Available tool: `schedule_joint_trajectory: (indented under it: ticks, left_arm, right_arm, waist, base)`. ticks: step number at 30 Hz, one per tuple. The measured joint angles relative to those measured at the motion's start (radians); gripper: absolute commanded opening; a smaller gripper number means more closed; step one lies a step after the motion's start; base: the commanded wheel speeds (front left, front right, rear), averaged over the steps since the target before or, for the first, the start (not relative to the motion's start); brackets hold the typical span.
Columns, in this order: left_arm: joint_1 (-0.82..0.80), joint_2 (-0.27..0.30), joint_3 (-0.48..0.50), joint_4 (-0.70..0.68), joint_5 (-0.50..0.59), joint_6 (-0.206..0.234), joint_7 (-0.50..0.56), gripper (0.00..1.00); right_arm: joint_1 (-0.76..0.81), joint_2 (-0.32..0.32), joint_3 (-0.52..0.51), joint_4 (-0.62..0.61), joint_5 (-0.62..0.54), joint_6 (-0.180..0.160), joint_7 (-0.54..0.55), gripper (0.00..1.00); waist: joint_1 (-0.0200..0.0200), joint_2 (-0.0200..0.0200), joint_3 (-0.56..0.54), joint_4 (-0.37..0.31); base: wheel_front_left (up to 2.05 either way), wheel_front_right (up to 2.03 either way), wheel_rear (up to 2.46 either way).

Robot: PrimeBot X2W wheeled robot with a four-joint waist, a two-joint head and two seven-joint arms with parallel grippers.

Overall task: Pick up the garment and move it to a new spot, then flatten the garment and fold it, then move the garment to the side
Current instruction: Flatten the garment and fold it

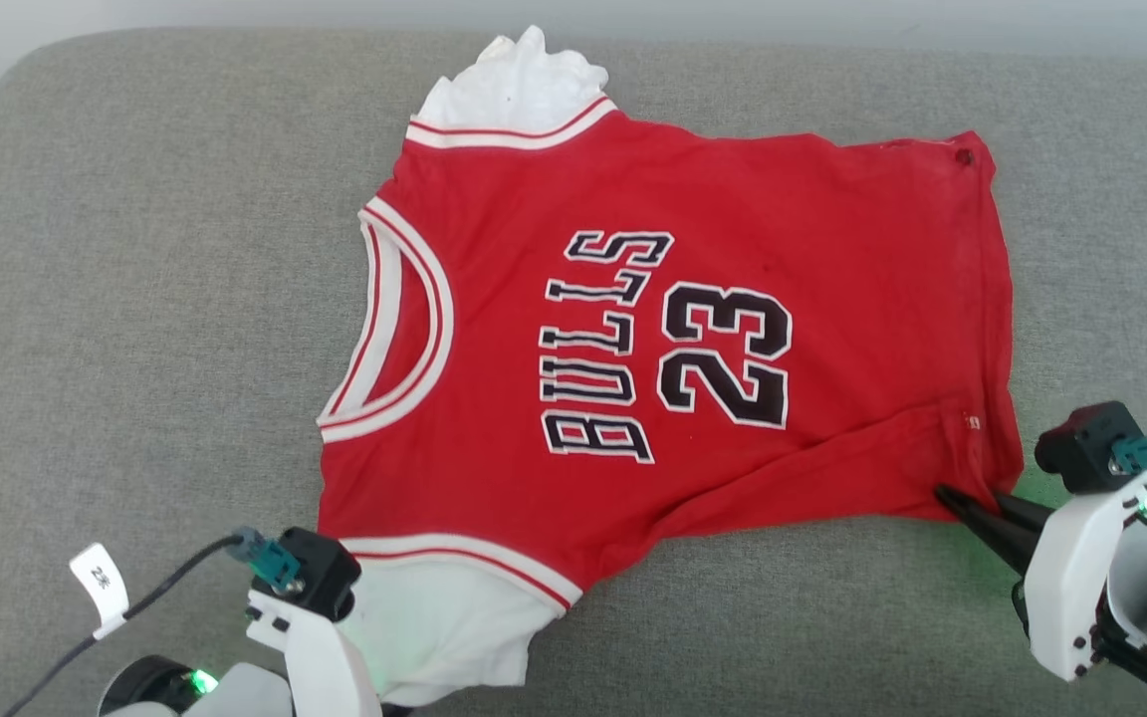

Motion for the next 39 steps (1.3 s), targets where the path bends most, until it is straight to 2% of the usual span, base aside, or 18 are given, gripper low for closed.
schedule_joint_trajectory:
  ticks: [5, 12, 16, 20, 24, 31, 35, 39]
  left_arm:
    - [0.002, 0.008, 0.004, -0.021, 0.0, 0.007, 0.001, 0.0]
    - [-0.098, 0.095, 0.089, -0.053, 0.036, 0.01, -0.009, 0.0]
    - [-0.188, 0.131, 0.132, -0.052, 0.082, -0.02, 0.0, 0.0]
    - [-0.304, 0.127, 0.16, 0.001, 0.137, -0.084, 0.02, 0.0]
    - [-0.438, 0.076, 0.164, 0.108, 0.212, -0.172, 0.037, 0.0]
    - [-0.621, -0.077, 0.129, 0.409, 0.29, -0.342, 0.026, 0.0]
    - [-0.675, -0.149, 0.11, 0.585, 0.293, -0.407, 0.025, 0.0]
    - [-0.706, -0.213, 0.096, 0.729, 0.287, -0.446, 0.03, 0.0]
  right_arm:
    - [0.043, -0.005, -0.03, -0.038, 0.003, 0.0, -0.003, 0.0]
    - [0.095, 0.014, -0.132, -0.101, 0.004, 0.0, -0.038, 0.0]
    - [0.114, 0.042, -0.203, -0.128, -0.009, 0.0, -0.05, 0.0]
    - [0.12, 0.095, -0.293, -0.13, -0.039, 0.0, -0.039, 0.0]
    - [0.109, 0.172, -0.369, -0.125, -0.09, 0.0, 0.007, 0.0]
    - [0.023, 0.31, -0.444, -0.098, -0.207, 0.0, 0.09, 0.0]
    - [-0.038, 0.379, -0.448, -0.061, -0.27, 0.0, 0.128, 0.0]
    - [-0.095, 0.432, -0.451, -0.008, -0.318, 0.0, 0.157, 0.0]
  waist:
    - [0.0, 0.0, 0.001, -0.003]
    - [0.0, 0.0, 0.005, -0.009]
    - [0.0, 0.0, 0.012, -0.017]
    - [0.0, 0.0, 0.024, -0.026]
    - [0.0, 0.0, 0.043, -0.039]
    - [0.0, 0.0, 0.089, -0.07]
    - [0.0, 0.0, 0.118, -0.094]
    - [0.0, 0.0, 0.147, -0.114]
  base:
    - [0.0, 0.0, 0.0]
    - [0.0, 0.0, 0.0]
    - [0.0, 0.0, 0.0]
    - [0.0, 0.0, 0.0]
    - [0.0, 0.0, 0.0]
    - [0.0, 0.0, 0.0]
    - [0.0, 0.0, 0.0]
    - [0.0, 0.0, 0.0]
